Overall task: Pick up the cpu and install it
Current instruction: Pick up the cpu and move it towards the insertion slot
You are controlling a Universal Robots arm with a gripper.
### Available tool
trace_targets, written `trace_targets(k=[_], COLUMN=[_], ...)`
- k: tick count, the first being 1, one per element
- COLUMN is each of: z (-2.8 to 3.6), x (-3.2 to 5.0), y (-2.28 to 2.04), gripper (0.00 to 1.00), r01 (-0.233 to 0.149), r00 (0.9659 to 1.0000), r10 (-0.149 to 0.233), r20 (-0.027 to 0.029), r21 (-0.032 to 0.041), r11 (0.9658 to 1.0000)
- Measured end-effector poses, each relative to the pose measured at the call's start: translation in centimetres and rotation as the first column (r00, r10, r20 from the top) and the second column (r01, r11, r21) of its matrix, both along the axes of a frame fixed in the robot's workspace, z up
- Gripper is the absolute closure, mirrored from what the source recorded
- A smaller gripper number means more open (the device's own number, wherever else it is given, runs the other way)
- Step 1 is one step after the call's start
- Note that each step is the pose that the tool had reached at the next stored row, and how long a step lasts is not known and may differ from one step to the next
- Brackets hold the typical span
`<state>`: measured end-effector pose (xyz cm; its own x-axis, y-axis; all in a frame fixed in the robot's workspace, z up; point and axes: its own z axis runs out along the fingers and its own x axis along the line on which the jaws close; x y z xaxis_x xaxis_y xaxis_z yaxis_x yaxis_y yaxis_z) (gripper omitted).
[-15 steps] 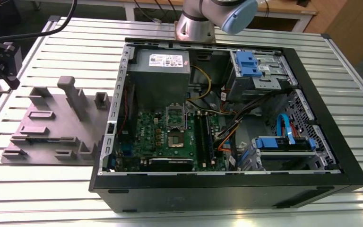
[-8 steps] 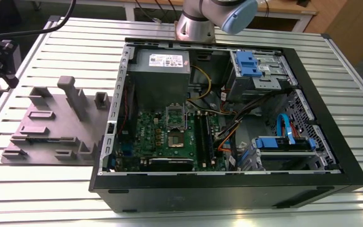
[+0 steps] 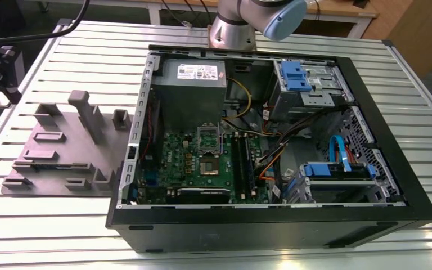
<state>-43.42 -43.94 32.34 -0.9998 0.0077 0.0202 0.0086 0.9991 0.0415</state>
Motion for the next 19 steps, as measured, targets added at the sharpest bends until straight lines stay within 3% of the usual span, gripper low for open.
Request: trace_targets(k=[19], z=[0.95], x=[0.00], y=[0.00], gripper=[0.55], r01=[0.000], r00=[1.0000], r10=[0.000], r20=[0.0001], r21=[0.0001], r11=[1.0000])
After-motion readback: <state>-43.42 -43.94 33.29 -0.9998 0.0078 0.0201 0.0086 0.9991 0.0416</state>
